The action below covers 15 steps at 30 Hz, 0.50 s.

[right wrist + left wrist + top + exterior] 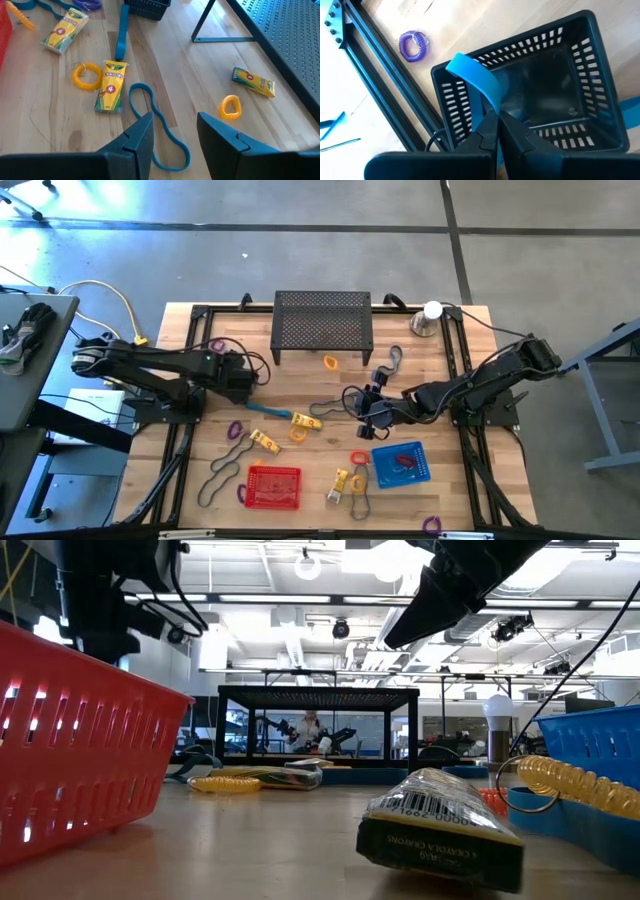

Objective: Pick & Place Office Desk Supplies
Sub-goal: Put the blue rubber band into the black bin

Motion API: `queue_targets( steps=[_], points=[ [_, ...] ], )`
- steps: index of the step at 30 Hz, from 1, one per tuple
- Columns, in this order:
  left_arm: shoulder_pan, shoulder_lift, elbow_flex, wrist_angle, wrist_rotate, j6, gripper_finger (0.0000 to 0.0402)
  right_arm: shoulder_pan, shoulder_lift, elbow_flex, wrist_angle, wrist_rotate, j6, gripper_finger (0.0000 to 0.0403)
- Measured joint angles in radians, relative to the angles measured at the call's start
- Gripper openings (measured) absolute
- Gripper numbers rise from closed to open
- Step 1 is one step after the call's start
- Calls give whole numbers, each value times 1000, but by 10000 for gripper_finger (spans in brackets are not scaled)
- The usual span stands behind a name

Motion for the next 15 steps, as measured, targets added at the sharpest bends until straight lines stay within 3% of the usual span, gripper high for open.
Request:
queue_targets(
  steps=[10, 15],
  points=[
    [0, 14, 0, 8, 12, -38, 1, 0, 0, 0, 0, 0, 0, 139],
    [-5, 14, 0, 5, 123, 54, 1, 0, 0, 0, 0, 0, 0, 139]
  ],
)
